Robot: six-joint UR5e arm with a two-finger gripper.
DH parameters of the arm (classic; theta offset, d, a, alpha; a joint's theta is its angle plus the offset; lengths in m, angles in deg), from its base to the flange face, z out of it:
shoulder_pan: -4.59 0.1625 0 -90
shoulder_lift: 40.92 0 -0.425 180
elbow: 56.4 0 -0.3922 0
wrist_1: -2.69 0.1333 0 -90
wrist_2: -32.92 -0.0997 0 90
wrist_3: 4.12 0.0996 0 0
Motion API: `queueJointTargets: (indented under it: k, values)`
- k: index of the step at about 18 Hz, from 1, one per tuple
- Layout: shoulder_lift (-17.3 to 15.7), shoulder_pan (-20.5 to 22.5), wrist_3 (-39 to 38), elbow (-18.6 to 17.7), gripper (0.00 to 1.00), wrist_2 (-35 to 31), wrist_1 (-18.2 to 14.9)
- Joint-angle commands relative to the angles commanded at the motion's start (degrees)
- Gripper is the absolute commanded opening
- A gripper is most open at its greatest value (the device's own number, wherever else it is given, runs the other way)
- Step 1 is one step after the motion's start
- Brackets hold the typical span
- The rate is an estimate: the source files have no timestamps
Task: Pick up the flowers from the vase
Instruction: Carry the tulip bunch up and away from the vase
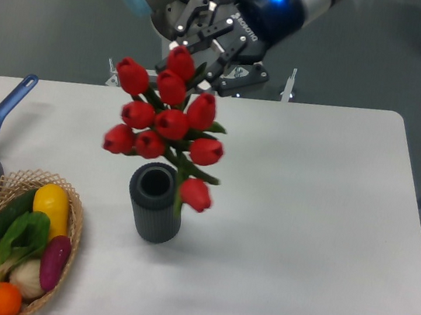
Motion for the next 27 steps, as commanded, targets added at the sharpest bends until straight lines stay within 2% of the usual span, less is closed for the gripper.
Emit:
queueJointTargets:
  k: [5,12,16,17,27]
  values:
    - [1.2,2.5,0.5,0.2,0.43,3.5,0.1]
    - [4.8,3.5,0.5,0.7,0.43,3.7,3.5]
    - [5.0,4.8,0.6,0.7,0.43,4.0,3.9]
    - [5.0,5.0,0.6,0.7,0.39,4.0,4.0]
    - [5.5,5.0,0.6,0.4,0.39,4.0,4.8]
